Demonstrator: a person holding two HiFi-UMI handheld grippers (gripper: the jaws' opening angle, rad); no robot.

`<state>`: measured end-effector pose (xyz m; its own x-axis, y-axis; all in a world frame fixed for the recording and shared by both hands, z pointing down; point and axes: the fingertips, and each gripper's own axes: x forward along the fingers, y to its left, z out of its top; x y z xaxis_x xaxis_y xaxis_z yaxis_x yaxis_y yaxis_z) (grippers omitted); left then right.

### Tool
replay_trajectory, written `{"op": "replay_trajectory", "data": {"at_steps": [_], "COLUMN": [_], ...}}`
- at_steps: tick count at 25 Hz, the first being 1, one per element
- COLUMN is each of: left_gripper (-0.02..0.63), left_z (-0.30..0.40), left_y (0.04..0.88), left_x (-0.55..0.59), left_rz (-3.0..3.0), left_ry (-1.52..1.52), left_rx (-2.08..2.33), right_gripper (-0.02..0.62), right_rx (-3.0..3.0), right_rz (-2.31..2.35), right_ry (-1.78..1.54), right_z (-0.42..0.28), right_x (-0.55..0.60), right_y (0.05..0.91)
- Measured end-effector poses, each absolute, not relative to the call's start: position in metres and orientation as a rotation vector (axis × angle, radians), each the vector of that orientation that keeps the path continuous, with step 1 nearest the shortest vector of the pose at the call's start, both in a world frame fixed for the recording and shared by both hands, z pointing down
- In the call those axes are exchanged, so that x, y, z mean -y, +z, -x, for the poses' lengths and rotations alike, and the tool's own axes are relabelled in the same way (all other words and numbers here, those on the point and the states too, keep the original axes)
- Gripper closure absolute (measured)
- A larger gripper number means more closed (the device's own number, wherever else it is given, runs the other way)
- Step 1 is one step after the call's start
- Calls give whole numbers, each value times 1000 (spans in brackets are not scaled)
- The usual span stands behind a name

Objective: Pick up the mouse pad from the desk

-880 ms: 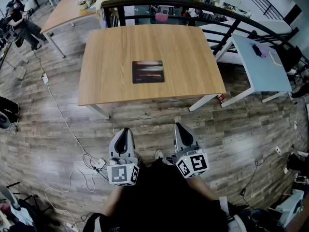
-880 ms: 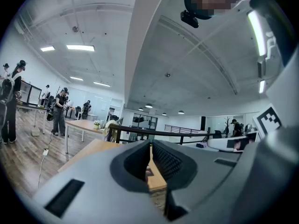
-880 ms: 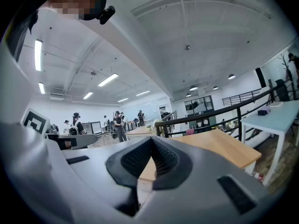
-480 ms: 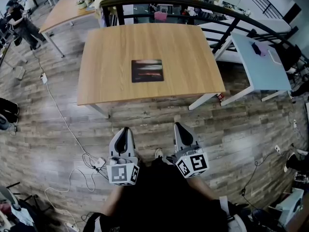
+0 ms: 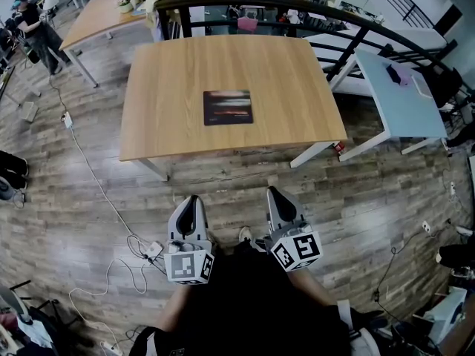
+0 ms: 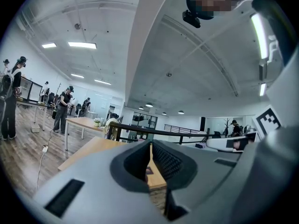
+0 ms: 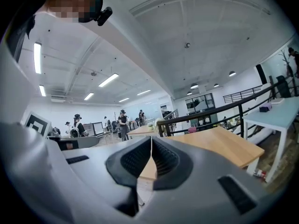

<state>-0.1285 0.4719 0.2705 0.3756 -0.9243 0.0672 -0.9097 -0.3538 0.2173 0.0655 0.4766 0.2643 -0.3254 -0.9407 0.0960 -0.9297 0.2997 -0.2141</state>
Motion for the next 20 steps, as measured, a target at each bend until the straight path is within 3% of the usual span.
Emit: {"op": "replay_trajectory", "data": {"at_steps": [20], "left_gripper": [574], "left_z": [194], "left_y": [302], "left_x": [-462], "left_rz": [-2430], "left_ry": [-37], "left_rx": [1500], "right_gripper": [563], "right_rx": [-2425], "right_rz": [1939], "right_ry": [-395], "right_z": [-11], "right_x": [-473], "right_y": [284]}}
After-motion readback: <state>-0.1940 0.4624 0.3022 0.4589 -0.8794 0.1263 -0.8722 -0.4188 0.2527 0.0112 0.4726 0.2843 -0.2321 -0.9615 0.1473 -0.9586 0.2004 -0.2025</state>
